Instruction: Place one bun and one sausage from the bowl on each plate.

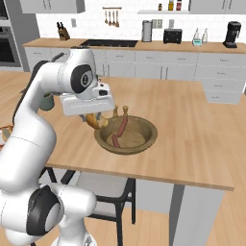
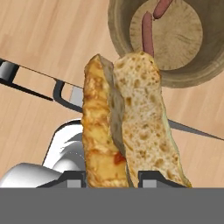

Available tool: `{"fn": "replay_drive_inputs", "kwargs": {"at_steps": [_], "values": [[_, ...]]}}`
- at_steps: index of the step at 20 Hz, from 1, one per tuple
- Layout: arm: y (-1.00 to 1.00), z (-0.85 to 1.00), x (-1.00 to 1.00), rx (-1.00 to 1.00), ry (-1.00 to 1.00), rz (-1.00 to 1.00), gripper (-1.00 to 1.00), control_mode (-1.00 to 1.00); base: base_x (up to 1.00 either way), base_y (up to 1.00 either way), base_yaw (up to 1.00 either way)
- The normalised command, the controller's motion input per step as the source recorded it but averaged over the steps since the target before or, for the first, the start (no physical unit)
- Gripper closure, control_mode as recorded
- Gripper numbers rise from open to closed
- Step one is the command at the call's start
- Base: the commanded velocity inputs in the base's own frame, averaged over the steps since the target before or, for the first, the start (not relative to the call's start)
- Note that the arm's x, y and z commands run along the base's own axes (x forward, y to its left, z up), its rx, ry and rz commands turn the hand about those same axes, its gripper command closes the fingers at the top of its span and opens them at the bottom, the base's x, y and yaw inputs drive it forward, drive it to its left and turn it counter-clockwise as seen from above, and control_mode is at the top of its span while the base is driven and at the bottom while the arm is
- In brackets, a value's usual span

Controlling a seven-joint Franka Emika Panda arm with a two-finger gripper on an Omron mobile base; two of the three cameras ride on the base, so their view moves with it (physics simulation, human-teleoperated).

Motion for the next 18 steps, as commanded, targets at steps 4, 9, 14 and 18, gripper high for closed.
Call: {"fn": "replay_drive_inputs", "kwargs": {"at_steps": [4, 9, 14, 18], "values": [[0.00, 0.00, 0.00, 0.00, 0.00, 0.00, 1.00, 1.00, -0.01, 0.14, -0.01], [0.00, 0.00, 0.00, 0.00, 0.00, 0.00, 1.00, 1.00, 0.00, 0.58, -0.01], [0.00, 0.00, 0.00, 0.00, 0.00, 0.00, 1.00, 1.00, 0.00, 0.89, 0.00], [0.00, 0.00, 0.00, 0.00, 0.00, 0.00, 1.00, 1.00, 0.00, 0.99, 0.00]]}}
